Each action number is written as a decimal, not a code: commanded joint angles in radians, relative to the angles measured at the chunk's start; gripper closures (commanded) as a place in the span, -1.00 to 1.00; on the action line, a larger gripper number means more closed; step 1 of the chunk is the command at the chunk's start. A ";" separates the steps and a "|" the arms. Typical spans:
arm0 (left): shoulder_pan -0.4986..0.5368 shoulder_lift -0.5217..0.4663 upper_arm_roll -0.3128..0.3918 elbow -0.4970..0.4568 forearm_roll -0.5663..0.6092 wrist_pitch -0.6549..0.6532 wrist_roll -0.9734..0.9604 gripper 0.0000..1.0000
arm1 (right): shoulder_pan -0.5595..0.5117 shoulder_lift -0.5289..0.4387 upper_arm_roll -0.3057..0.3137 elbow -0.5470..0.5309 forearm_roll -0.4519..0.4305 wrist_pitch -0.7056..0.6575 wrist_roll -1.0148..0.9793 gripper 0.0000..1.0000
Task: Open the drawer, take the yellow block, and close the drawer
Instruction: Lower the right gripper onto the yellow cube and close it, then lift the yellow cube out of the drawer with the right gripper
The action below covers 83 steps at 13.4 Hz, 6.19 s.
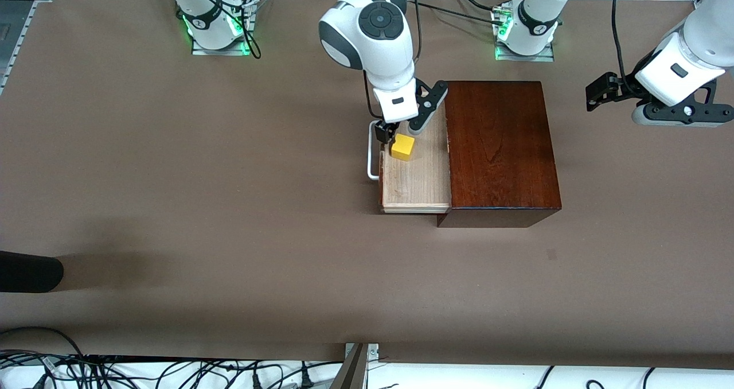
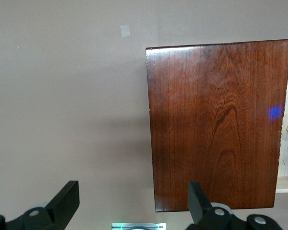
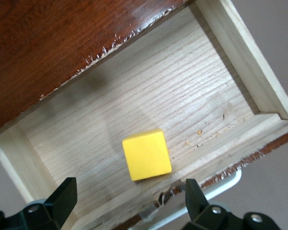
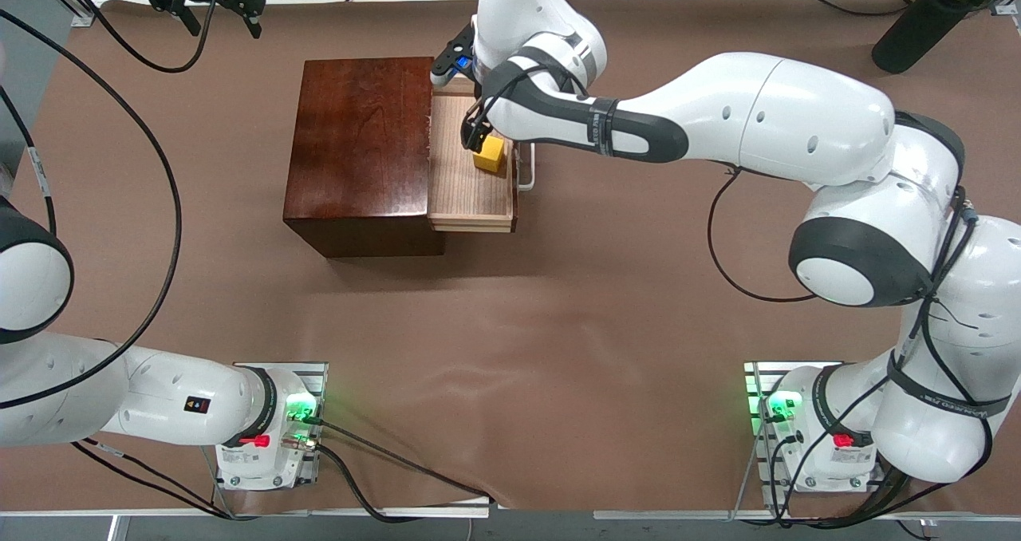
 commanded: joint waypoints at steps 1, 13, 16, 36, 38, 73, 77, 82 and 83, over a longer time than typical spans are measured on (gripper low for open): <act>0.004 0.007 -0.004 0.005 -0.012 0.013 0.008 -1.00 | 0.011 0.037 -0.010 0.036 -0.028 0.002 -0.042 -1.00; 0.008 0.009 -0.001 0.017 -0.012 0.014 0.022 -1.00 | 0.009 0.110 -0.016 0.033 -0.064 0.088 -0.088 -1.00; 0.008 0.009 -0.001 0.017 -0.012 0.013 0.022 -1.00 | 0.011 0.121 -0.015 0.034 -0.078 0.094 -0.088 -1.00; 0.008 0.009 0.000 0.017 -0.010 0.011 0.022 -1.00 | 0.016 0.156 -0.018 0.164 -0.098 -0.039 -0.147 1.00; 0.008 0.009 0.000 0.017 -0.010 0.011 0.022 -1.00 | 0.016 0.153 -0.013 0.207 -0.095 -0.099 -0.148 1.00; 0.007 0.015 -0.004 0.020 -0.007 0.017 0.019 -1.00 | -0.284 -0.436 -0.625 -0.677 0.031 0.022 -0.176 1.00; 0.005 0.017 -0.004 0.019 -0.007 0.017 0.012 -1.00 | -0.297 -0.399 -0.671 -0.780 0.035 0.172 -0.173 1.00; 0.007 0.023 -0.004 0.020 -0.007 0.017 0.011 -1.00 | -0.326 -0.316 -0.670 -0.816 0.162 0.279 -0.177 1.00; 0.005 0.023 -0.004 0.020 -0.007 0.019 0.011 -1.00 | -0.331 -0.299 -0.670 -0.816 0.199 0.290 -0.202 1.00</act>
